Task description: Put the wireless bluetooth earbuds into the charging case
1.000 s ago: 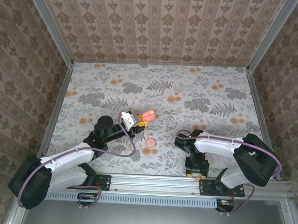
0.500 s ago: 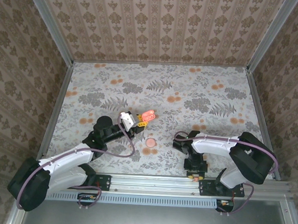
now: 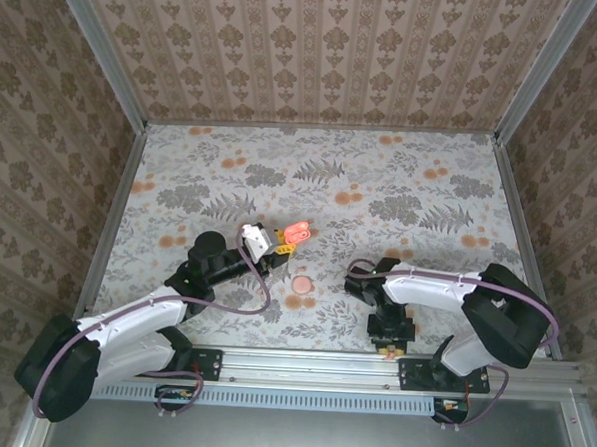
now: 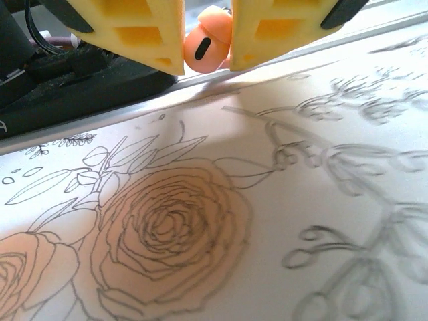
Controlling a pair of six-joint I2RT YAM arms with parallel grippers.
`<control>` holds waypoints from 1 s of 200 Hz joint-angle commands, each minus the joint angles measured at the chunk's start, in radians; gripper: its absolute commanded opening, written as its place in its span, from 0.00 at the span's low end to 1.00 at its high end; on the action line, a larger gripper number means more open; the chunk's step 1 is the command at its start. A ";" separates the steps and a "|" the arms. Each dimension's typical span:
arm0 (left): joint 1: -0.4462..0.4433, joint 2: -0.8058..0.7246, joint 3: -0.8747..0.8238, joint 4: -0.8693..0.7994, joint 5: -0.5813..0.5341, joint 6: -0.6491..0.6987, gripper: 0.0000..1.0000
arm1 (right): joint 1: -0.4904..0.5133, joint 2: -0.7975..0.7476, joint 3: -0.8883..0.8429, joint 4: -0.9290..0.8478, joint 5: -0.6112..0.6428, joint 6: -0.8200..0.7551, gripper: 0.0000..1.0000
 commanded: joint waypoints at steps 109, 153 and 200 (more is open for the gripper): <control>-0.009 -0.044 0.013 -0.011 -0.013 0.026 0.19 | -0.120 0.252 0.356 -0.126 0.030 -0.380 0.22; -0.009 -0.043 0.016 -0.019 -0.017 0.031 0.19 | -0.154 0.370 0.435 -0.113 0.025 -0.473 0.24; -0.010 -0.053 0.019 -0.033 -0.024 0.036 0.19 | -0.178 0.444 0.486 -0.082 0.026 -0.520 0.27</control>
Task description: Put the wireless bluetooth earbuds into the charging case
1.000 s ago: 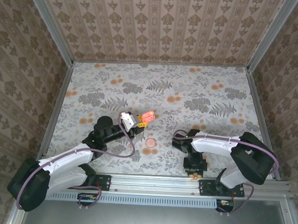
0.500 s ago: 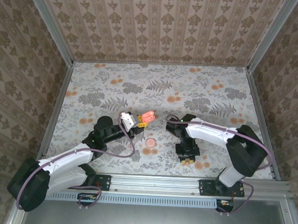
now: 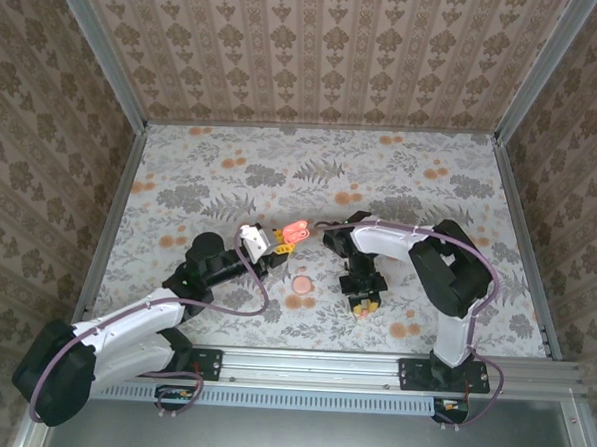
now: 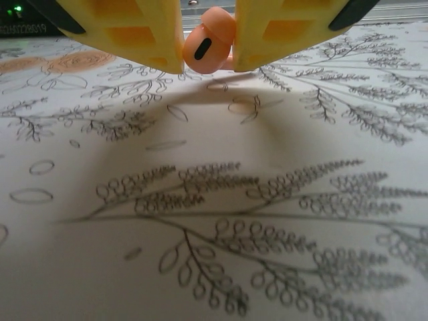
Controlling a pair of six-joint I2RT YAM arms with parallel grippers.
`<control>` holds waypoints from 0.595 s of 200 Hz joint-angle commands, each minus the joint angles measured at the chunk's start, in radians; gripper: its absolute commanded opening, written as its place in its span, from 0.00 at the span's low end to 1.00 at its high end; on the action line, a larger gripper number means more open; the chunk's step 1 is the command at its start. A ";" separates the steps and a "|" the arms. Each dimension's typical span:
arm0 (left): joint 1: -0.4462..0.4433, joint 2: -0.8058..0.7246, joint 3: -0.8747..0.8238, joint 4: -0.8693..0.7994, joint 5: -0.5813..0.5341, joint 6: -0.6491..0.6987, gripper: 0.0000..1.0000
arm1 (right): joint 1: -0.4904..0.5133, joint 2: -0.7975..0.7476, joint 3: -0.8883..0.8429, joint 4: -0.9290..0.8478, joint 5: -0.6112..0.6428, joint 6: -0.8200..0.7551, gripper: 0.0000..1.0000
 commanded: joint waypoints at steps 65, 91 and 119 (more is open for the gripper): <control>-0.005 -0.017 0.023 -0.023 -0.013 0.028 0.19 | -0.017 -0.087 0.028 0.026 0.022 0.034 0.41; -0.005 -0.013 0.025 -0.021 -0.013 0.027 0.19 | -0.023 -0.200 -0.076 0.092 -0.016 0.151 0.42; -0.005 -0.004 0.025 -0.016 -0.007 0.023 0.19 | -0.024 -0.253 -0.163 0.167 -0.049 0.241 0.42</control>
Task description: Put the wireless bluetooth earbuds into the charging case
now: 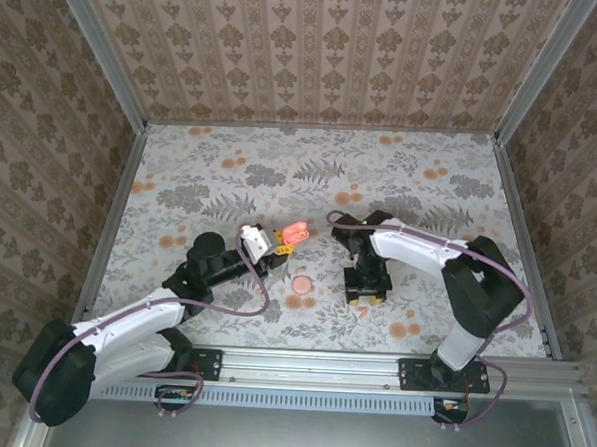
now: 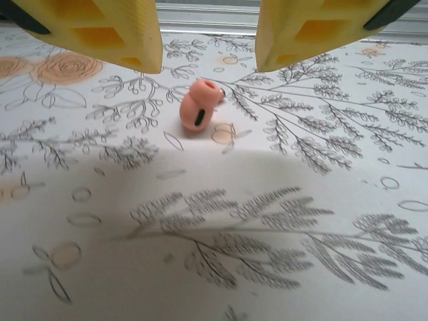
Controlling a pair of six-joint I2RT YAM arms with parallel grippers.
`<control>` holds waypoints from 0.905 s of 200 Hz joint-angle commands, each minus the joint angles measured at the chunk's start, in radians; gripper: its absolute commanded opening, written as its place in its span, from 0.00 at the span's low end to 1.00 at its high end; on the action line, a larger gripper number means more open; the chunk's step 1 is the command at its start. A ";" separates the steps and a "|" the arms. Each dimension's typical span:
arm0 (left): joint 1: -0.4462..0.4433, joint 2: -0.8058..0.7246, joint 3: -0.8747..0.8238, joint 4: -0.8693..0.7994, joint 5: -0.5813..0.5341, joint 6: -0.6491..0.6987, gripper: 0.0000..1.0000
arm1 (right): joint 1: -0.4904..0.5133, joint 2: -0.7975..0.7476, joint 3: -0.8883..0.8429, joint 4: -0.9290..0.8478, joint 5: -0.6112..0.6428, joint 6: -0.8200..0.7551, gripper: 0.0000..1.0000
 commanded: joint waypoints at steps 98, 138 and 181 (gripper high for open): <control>-0.007 -0.011 0.019 0.009 -0.003 0.017 0.19 | 0.008 0.038 -0.077 0.071 -0.008 0.137 0.34; -0.006 -0.013 0.020 0.005 -0.004 0.018 0.19 | 0.009 0.056 -0.072 0.077 0.003 0.129 0.28; -0.005 -0.011 0.021 -0.001 -0.005 0.020 0.19 | 0.009 0.060 -0.072 0.081 0.021 0.121 0.22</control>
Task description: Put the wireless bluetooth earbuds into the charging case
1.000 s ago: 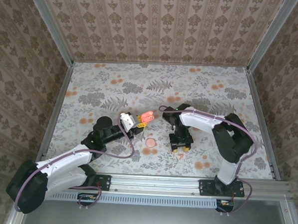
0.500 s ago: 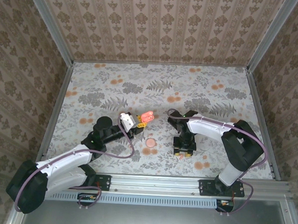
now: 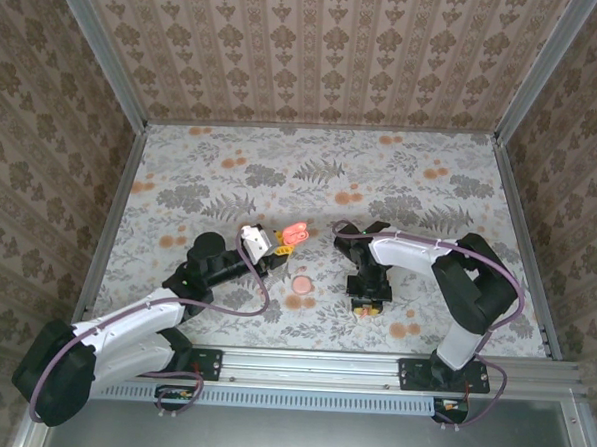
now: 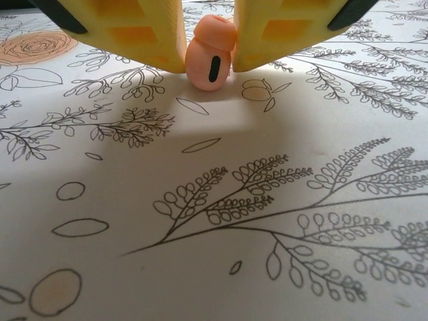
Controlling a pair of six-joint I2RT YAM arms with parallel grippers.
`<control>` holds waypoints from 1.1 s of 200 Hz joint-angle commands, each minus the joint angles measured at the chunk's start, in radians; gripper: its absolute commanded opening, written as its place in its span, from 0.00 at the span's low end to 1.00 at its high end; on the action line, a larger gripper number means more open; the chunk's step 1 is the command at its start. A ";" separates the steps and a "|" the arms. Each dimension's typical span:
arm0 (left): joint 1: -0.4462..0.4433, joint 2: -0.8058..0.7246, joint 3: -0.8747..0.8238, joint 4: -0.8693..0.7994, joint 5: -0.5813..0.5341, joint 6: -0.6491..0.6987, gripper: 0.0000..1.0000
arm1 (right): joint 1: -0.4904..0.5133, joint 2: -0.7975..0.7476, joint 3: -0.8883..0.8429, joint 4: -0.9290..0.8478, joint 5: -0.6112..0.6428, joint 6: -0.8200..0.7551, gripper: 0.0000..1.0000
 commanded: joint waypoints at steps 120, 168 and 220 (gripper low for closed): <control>-0.004 0.130 0.030 0.098 0.061 -0.048 0.19 | 0.000 -0.465 -0.141 0.482 0.184 -0.299 0.19; 0.002 0.209 0.065 0.132 0.129 -0.093 0.19 | -0.036 -0.731 -0.313 0.840 0.107 -0.603 0.22; 0.003 0.294 0.134 0.122 0.241 -0.110 0.19 | -0.082 -0.827 -0.378 1.041 -0.086 -0.847 0.22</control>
